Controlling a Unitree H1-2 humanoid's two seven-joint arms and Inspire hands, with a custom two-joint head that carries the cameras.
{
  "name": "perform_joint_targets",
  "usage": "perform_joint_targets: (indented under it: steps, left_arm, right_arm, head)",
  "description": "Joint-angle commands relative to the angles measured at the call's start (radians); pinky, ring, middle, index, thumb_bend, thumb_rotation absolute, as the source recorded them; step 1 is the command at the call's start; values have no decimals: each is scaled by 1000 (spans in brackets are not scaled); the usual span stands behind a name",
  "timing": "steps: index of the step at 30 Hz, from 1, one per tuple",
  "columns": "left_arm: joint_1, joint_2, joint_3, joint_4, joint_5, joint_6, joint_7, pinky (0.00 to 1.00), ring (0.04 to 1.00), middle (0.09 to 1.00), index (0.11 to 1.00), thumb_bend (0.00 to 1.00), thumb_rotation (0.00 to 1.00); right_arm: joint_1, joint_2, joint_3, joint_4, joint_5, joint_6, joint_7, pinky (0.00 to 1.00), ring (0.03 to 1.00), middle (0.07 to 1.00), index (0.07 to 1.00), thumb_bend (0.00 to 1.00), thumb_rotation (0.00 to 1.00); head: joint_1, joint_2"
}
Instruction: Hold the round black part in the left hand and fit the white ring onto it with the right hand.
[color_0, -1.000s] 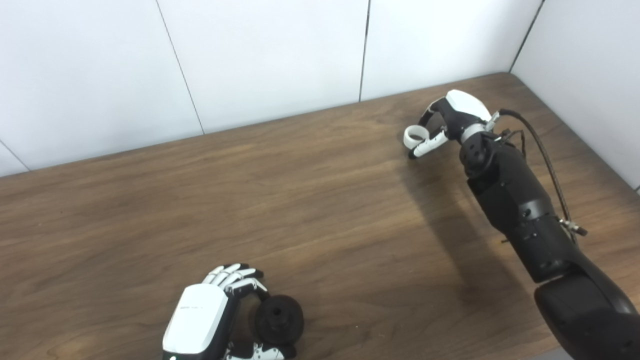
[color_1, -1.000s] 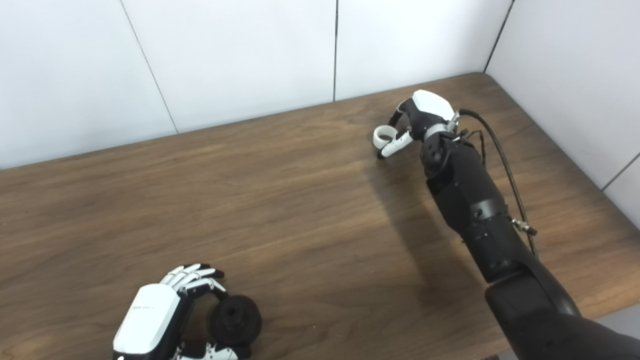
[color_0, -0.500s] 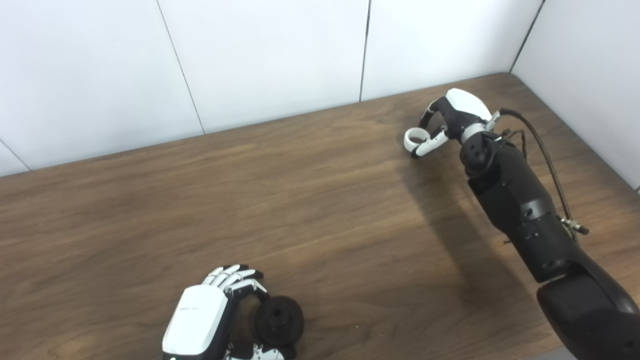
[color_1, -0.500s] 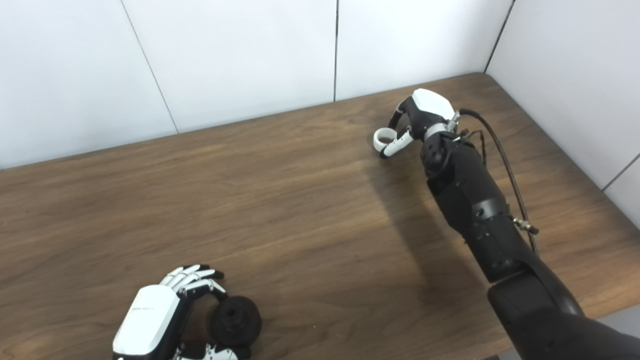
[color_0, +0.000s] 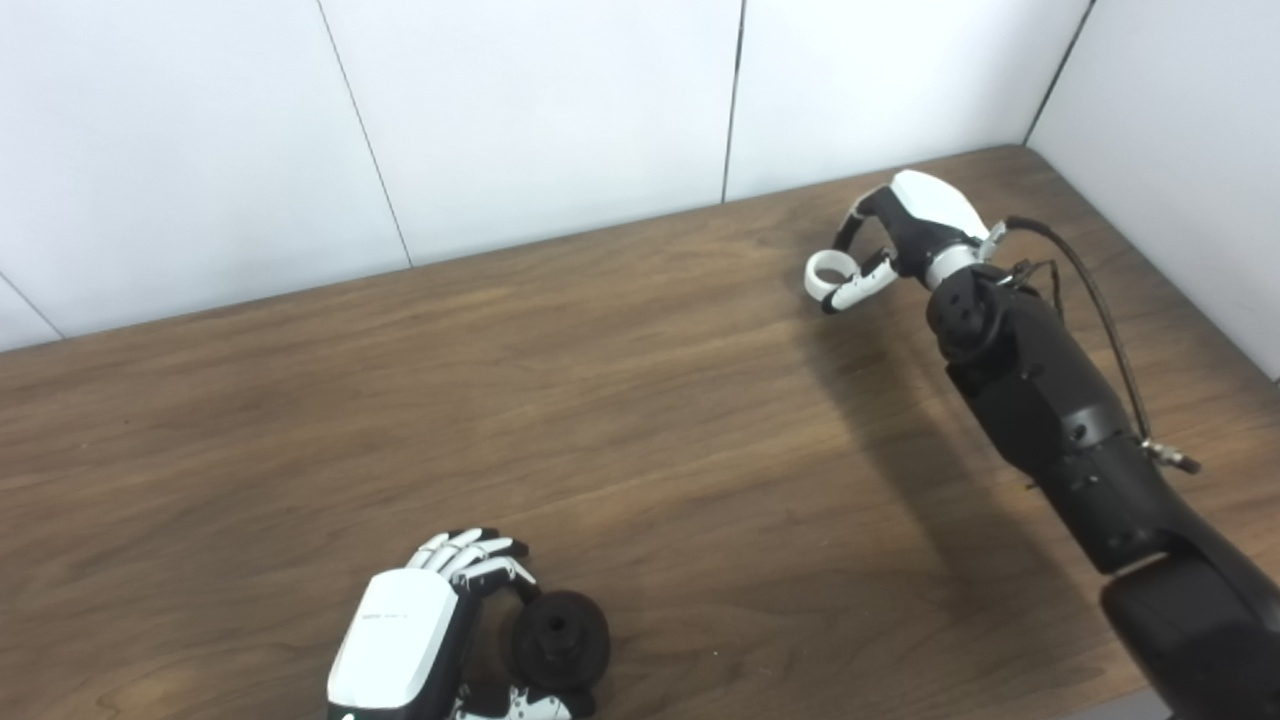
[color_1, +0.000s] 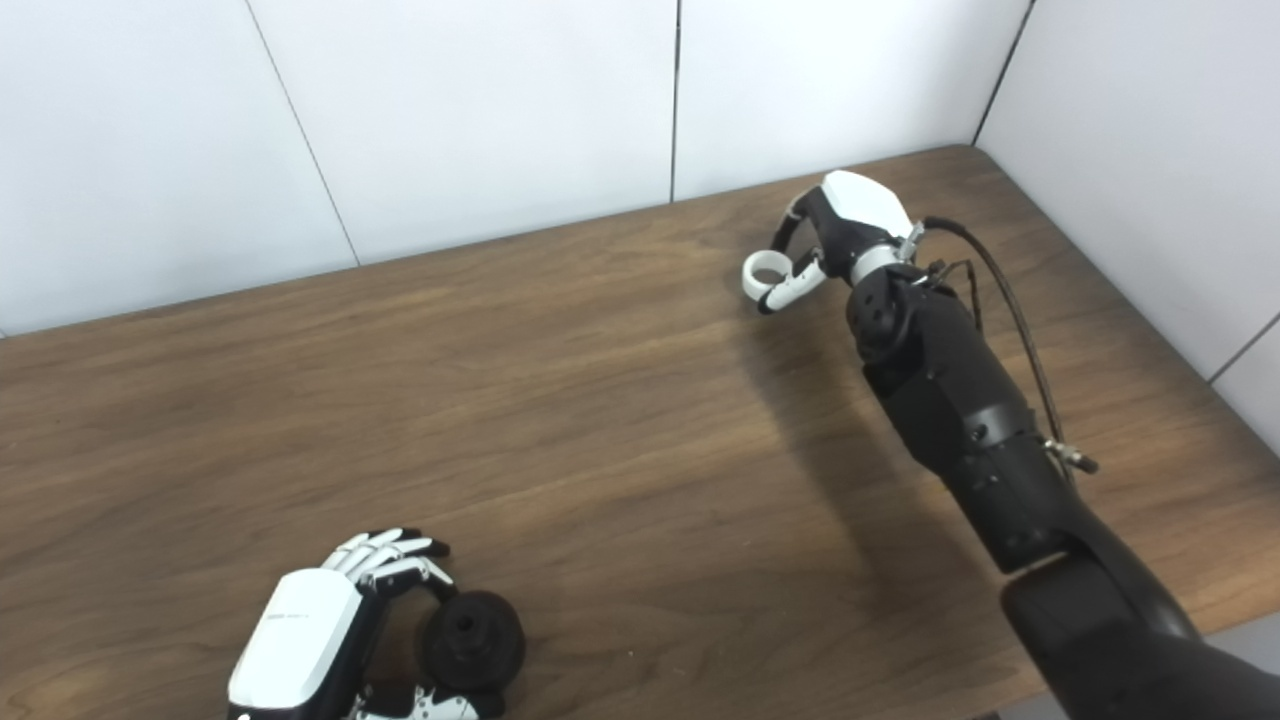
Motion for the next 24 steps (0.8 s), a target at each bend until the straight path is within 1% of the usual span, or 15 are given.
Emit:
perform_joint_targets:
  steps: [1, 4, 8, 10, 12, 13, 16, 19, 22, 24]
  left_arm:
    - [9, 0, -14, 4, 30, 9, -29, 856, 832, 770, 486, 522, 51]
    - [8, -11, -20, -4, 42, 21, -44, 863, 835, 775, 487, 521, 51]
    - [9, -18, -26, 5, 55, 12, -31, 862, 831, 774, 487, 521, 52]
    - [8, -25, -29, 11, 59, 10, -23, 856, 830, 770, 486, 521, 51]
    - [7, -31, -33, 18, 63, 10, -18, 854, 831, 770, 486, 521, 51]
    - [7, -34, -35, 19, 64, 11, -17, 853, 831, 770, 486, 521, 51]
    - [6, -40, -40, 27, 69, 5, -6, 850, 832, 772, 486, 521, 51]
    - [3, -46, -46, 32, 75, 4, 2, 846, 828, 769, 486, 521, 51]
    - [0, -52, -51, 33, 84, 8, 0, 853, 829, 771, 485, 522, 51]
    - [-4, -58, -55, 33, 93, 13, -4, 854, 830, 772, 485, 521, 52]
  right_arm:
    - [-27, -50, 7, -81, 5, -35, 30, 891, 921, 826, 485, 524, 132]
    - [-18, -74, 28, -167, 7, -24, 96, 905, 935, 838, 485, 523, 135]
    - [-3, -86, 58, -324, 0, 1, 200, 935, 942, 843, 485, 524, 136]
    - [2, -87, 65, -384, -4, 11, 240, 942, 940, 840, 485, 525, 137]
    - [11, -80, 69, -470, -6, 23, 299, 953, 943, 843, 485, 525, 138]
    - [14, -76, 68, -494, -9, 25, 320, 956, 944, 844, 485, 525, 138]
    - [25, -68, 82, -573, -8, 22, 371, 964, 947, 842, 484, 525, 139]
    - [43, -43, 83, -652, -8, 25, 424, 951, 950, 840, 483, 526, 139]
    - [62, -26, 91, -717, -10, 23, 463, 951, 951, 843, 483, 526, 139]
    - [74, -12, 88, -755, -7, 24, 491, 970, 957, 848, 483, 525, 142]
  head:
    - [6, 3]
    - [26, 7]
    - [61, 17]
    - [76, 22]
    - [95, 28]
    - [100, 29]
    - [124, 38]
    - [151, 50]
    - [181, 67]
    - [203, 82]
